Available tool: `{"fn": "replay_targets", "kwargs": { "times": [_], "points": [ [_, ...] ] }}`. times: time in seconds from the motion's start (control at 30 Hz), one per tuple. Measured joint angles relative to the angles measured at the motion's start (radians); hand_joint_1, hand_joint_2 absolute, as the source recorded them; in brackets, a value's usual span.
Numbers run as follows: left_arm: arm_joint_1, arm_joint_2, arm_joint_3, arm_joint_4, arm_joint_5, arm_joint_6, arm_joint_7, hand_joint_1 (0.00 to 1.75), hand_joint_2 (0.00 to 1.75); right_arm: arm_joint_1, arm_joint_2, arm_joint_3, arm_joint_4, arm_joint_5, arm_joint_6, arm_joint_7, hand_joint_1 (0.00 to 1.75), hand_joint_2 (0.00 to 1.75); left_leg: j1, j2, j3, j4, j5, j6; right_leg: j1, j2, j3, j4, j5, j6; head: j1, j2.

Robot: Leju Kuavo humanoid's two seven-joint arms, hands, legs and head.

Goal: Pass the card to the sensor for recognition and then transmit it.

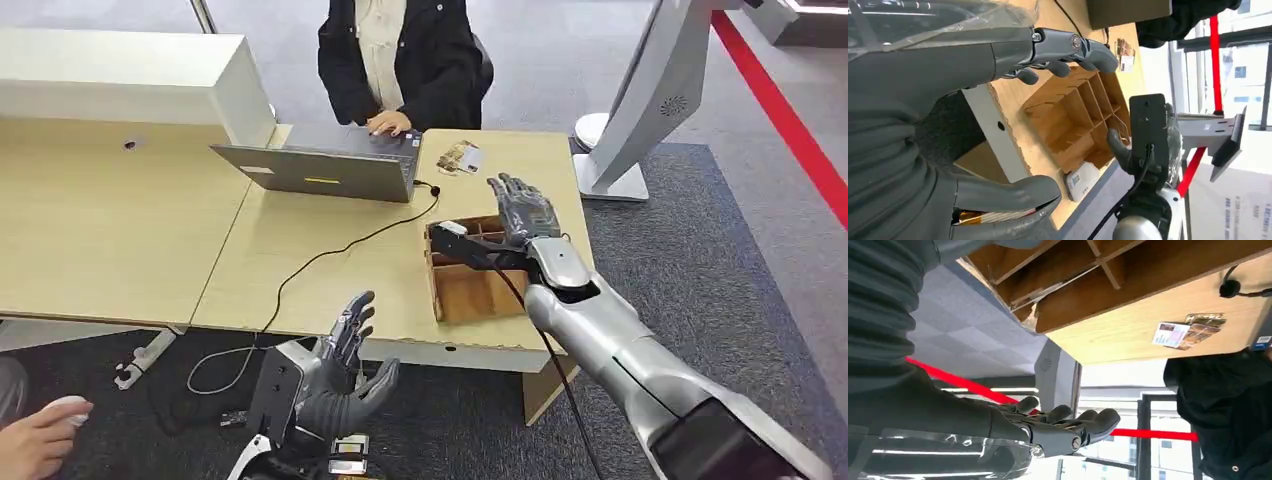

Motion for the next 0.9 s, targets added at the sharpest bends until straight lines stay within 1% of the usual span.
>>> {"fn": "replay_targets", "kwargs": {
  "times": [0.2, 0.53, 0.9],
  "points": [
    [0.0, 0.0, 0.0, -0.002, -0.001, 0.003, 0.001, 0.0, 1.75, -0.001, -0.007, 0.0, 0.005, 0.009, -0.017, 0.02, 0.0, 1.75, 0.0, 0.0, 0.0, 0.0, 0.0, 0.0, 0.0, 0.0, 0.0, 0.0, 0.0, 0.0, 0.0, 0.0],
    [0.0, 0.0, 0.0, -0.002, -0.006, 0.02, 0.002, 0.0, 1.75, -0.001, -0.017, 0.0, 0.022, 0.009, -0.021, 0.023, 0.0, 1.75, 0.0, 0.0, 0.0, 0.0, 0.0, 0.0, 0.0, 0.0, 0.0, 0.0, 0.0, 0.0, 0.0, 0.0],
    [0.0, 0.0, 0.0, -0.01, -0.011, 0.037, 0.006, 0.0, 1.75, -0.003, -0.01, 0.003, 0.054, 0.016, -0.018, 0.022, 0.0, 1.75, 0.0, 0.0, 0.0, 0.0, 0.0, 0.0, 0.0, 0.0, 0.0, 0.0, 0.0, 0.0, 0.0, 0.0]
  ]
}}
